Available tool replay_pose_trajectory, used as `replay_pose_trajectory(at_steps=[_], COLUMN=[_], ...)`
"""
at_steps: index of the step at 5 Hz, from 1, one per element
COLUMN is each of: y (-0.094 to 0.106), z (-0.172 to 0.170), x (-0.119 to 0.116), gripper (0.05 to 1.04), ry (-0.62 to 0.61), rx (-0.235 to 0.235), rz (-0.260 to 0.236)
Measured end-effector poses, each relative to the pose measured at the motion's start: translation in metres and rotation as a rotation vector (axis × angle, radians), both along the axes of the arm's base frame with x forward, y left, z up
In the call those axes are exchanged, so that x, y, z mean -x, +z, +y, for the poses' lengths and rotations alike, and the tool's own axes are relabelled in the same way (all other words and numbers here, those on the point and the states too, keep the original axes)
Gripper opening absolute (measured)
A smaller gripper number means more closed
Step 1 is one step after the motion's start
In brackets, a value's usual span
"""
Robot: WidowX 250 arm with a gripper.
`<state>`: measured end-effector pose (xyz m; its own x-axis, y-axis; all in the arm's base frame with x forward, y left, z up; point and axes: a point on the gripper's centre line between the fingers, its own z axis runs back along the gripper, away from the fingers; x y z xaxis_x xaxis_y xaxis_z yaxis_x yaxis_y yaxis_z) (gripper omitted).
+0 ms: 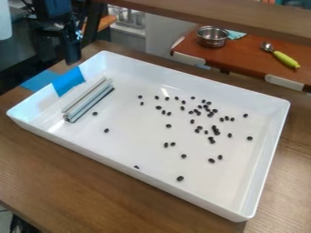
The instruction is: Sweep into pile
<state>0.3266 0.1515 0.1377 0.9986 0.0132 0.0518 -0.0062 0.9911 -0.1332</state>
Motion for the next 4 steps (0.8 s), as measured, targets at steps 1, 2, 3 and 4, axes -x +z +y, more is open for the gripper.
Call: replay_pose_trajectory(at_steps=[1, 2, 3, 4], y=[-0.012, -0.031, -0.036, -0.046], z=[0.000, 0.005, 0.009, 0.009], x=[0.001, -0.007, -0.013, -0.013], gripper=[1.000, 1.000, 1.000, 1.000], ry=[0.000, 0.007, -0.001, -0.030], rx=[0.016, -0.005, -0.032, -0.042], rz=[0.030, 0.012, -0.029, -0.051])
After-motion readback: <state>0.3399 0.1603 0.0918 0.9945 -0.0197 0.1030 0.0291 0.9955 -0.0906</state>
